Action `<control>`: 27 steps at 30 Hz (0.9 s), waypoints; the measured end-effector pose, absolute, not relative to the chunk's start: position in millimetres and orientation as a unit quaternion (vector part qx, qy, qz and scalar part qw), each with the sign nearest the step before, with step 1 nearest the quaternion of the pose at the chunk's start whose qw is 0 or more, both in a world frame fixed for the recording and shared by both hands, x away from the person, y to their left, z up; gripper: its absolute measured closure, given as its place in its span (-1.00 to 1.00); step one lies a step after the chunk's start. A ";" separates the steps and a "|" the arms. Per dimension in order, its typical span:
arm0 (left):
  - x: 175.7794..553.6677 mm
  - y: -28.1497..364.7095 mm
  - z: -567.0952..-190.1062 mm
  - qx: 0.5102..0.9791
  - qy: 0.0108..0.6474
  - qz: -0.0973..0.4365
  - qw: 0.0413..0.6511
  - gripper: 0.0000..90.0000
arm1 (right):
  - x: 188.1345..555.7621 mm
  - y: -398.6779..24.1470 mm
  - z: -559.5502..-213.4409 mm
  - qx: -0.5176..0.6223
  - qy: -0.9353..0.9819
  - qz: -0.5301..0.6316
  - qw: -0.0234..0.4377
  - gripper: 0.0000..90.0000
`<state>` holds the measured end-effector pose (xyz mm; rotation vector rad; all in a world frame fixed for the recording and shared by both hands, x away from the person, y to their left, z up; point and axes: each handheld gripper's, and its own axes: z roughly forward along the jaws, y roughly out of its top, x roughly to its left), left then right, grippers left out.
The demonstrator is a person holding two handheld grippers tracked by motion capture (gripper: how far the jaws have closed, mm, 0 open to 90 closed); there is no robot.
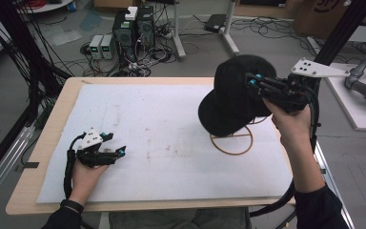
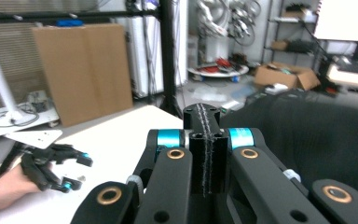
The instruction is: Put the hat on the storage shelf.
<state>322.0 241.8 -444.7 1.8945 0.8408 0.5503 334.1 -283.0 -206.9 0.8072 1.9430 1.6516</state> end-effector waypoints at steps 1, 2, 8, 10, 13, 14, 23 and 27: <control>322.3 240.8 -445.0 0.776 0.344 0.225 0.479 -0.42 | 335.1 -284.6 -208.8 0.298 0.707 0.597 0.234 1.00; 322.4 240.5 -445.1 0.778 0.343 0.224 0.477 -0.42 | 337.8 -288.6 -213.6 0.310 0.704 0.598 0.225 1.00; 322.7 238.4 -445.2 0.776 0.341 0.224 0.480 -0.42 | 339.7 -298.4 -226.6 0.323 0.698 0.595 0.234 1.00; 323.0 238.8 -445.0 0.777 0.341 0.224 0.480 -0.42 | 335.0 -299.1 -225.5 0.314 0.695 0.599 0.244 1.00; 322.8 238.9 -444.1 0.775 0.340 0.225 0.482 -0.42 | 327.9 -298.7 -225.9 0.304 0.691 0.606 0.250 0.91; 322.7 238.9 -443.7 0.775 0.340 0.224 0.483 -0.42 | 325.9 -298.0 -227.4 0.302 0.690 0.607 0.253 0.80; 321.8 237.2 -439.8 0.772 0.336 0.227 0.490 -0.44 | 305.1 -269.1 -264.1 0.268 0.695 0.620 0.246 0.10; 322.2 236.0 -440.0 0.774 0.334 0.225 0.488 -0.45 | 294.8 -247.4 -282.5 0.245 0.709 0.614 0.246 -0.07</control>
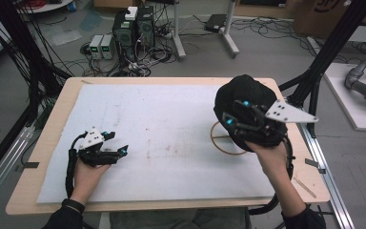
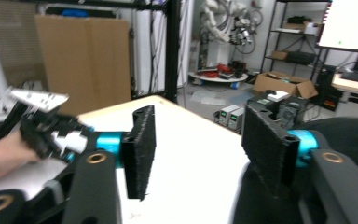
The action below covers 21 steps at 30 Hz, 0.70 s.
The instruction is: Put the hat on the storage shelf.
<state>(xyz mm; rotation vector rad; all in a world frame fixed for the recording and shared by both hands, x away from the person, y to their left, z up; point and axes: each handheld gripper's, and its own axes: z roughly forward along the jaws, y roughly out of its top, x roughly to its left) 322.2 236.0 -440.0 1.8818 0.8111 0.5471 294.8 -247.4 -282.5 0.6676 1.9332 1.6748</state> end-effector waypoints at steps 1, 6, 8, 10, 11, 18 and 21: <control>322.2 236.0 -440.0 0.775 0.333 0.225 0.488 -0.45 | 292.5 -241.1 -289.0 0.239 0.715 0.611 0.242 -0.10; 321.9 235.4 -440.5 0.775 0.334 0.223 0.488 -0.46 | 287.7 -220.3 -318.3 0.227 0.736 0.593 0.233 -0.25; 321.9 235.1 -440.8 0.776 0.334 0.222 0.487 -0.46 | 287.8 -214.0 -332.3 0.225 0.743 0.588 0.229 -0.27; 322.1 234.5 -441.4 0.776 0.333 0.222 0.487 -0.46 | 289.2 -209.1 -346.3 0.224 0.750 0.583 0.221 -0.29; 322.2 234.1 -441.5 0.777 0.333 0.222 0.487 -0.46 | 290.4 -206.5 -353.1 0.224 0.755 0.577 0.218 -0.31; 322.4 232.9 -442.1 0.778 0.331 0.222 0.485 -0.46 | 295.2 -193.4 -395.4 0.223 0.776 0.545 0.226 -0.34; 321.7 232.2 -442.4 0.780 0.329 0.221 0.485 -0.46 | 299.5 -189.4 -409.2 0.226 0.783 0.535 0.225 -0.34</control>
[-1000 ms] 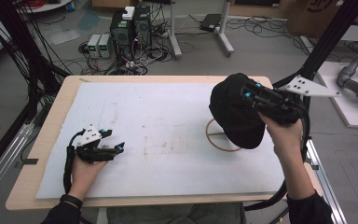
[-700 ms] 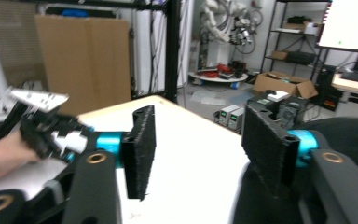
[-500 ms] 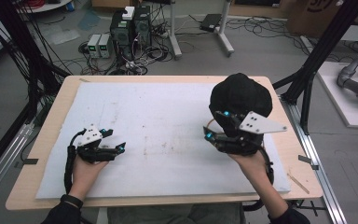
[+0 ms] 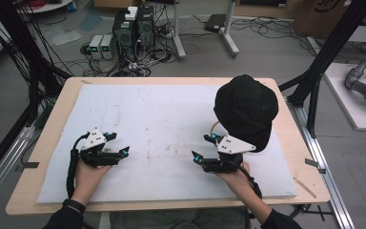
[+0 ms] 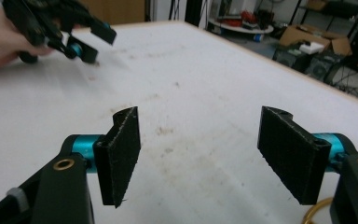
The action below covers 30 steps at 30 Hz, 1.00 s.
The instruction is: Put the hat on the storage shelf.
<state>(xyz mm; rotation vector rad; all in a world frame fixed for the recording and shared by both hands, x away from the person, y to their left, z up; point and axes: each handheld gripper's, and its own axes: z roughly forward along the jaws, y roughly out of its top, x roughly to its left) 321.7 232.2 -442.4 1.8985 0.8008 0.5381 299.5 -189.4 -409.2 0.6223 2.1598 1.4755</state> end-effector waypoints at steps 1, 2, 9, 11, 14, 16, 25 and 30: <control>321.3 232.1 -442.6 0.781 0.328 0.220 0.483 -0.46 | 301.1 -186.8 -413.7 0.234 0.790 0.523 0.220 -0.34; 321.1 231.8 -442.8 0.781 0.328 0.221 0.483 -0.46 | 302.4 -184.6 -416.3 0.241 0.797 0.510 0.218 -0.34; 319.4 231.7 -445.2 0.784 0.329 0.219 0.479 -0.46 | 310.0 -181.1 -430.7 0.257 0.803 0.495 0.210 -0.27; 319.6 232.0 -445.2 0.784 0.328 0.220 0.479 -0.46 | 311.2 -182.5 -432.1 0.265 0.801 0.494 0.211 -0.28; 320.1 231.1 -446.0 0.783 0.329 0.220 0.480 -0.46 | 313.4 -186.1 -434.3 0.281 0.797 0.492 0.211 -0.30; 320.3 230.7 -446.1 0.783 0.329 0.220 0.479 -0.46 | 316.4 -189.4 -436.6 0.292 0.795 0.488 0.209 -0.31; 321.6 228.8 -446.4 0.783 0.327 0.221 0.481 -0.46 | 319.3 -197.3 -440.2 0.315 0.787 0.488 0.209 -0.35; 321.8 227.4 -446.8 0.782 0.328 0.221 0.481 -0.46 | 319.9 -196.3 -442.9 0.305 0.795 0.480 0.212 -0.36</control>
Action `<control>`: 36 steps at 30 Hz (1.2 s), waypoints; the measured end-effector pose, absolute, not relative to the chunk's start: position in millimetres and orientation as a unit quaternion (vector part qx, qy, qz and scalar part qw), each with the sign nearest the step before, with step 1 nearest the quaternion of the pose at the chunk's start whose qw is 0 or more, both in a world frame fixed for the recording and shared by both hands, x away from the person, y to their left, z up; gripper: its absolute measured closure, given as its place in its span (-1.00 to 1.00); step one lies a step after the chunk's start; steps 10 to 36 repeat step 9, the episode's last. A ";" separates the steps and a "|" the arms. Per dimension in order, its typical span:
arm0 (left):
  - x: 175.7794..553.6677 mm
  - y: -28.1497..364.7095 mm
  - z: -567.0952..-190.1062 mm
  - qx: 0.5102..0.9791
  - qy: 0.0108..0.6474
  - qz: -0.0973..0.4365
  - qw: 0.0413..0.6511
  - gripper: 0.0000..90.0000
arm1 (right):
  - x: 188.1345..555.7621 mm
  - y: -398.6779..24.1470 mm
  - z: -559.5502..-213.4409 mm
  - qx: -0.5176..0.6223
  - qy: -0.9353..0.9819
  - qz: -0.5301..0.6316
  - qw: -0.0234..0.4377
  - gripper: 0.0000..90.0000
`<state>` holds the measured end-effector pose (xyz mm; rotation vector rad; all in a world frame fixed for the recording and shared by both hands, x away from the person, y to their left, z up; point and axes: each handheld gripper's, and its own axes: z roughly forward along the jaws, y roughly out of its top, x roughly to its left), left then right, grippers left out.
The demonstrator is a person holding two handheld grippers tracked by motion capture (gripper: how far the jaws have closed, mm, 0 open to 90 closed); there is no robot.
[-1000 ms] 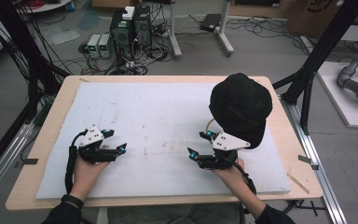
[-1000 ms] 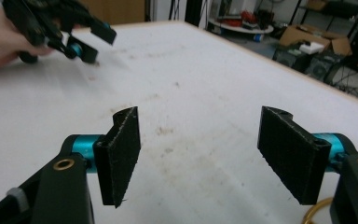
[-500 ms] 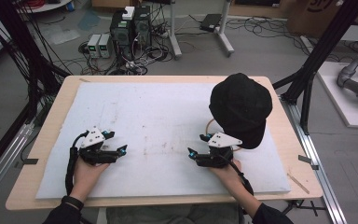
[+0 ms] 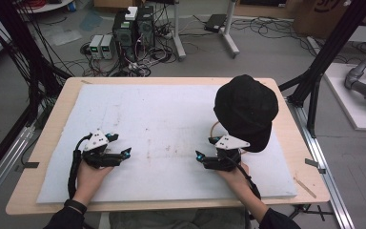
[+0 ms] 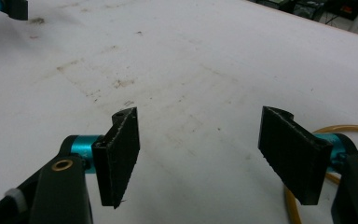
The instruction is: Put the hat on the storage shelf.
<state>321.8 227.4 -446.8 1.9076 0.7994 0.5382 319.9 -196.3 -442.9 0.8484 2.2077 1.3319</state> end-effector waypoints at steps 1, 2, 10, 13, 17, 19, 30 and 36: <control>322.0 227.3 -446.8 0.783 0.327 0.221 0.481 -0.46 | 319.9 -196.0 -443.3 0.306 0.796 0.477 0.211 -0.36; 322.0 227.2 -446.9 0.783 0.327 0.221 0.481 -0.46 | 319.9 -195.3 -443.9 0.306 0.798 0.476 0.208 -0.36; 322.0 227.0 -447.3 0.784 0.327 0.218 0.480 -0.46 | 320.5 -193.8 -445.4 0.307 0.800 0.473 0.206 -0.39; 322.0 227.0 -447.3 0.784 0.327 0.218 0.480 -0.46 | 320.5 -193.8 -445.4 0.307 0.800 0.473 0.206 -0.39; 322.0 227.0 -447.3 0.784 0.327 0.218 0.480 -0.46 | 320.5 -193.8 -445.4 0.307 0.800 0.473 0.206 -0.39; 322.0 227.0 -447.3 0.784 0.327 0.218 0.480 -0.46 | 320.5 -193.8 -445.4 0.307 0.800 0.473 0.206 -0.39; 322.0 227.0 -447.3 0.784 0.327 0.218 0.480 -0.46 | 320.5 -193.8 -445.4 0.307 0.800 0.473 0.206 -0.39; 322.0 227.0 -447.3 0.784 0.327 0.218 0.480 -0.46 | 320.5 -193.8 -445.4 0.307 0.800 0.473 0.206 -0.39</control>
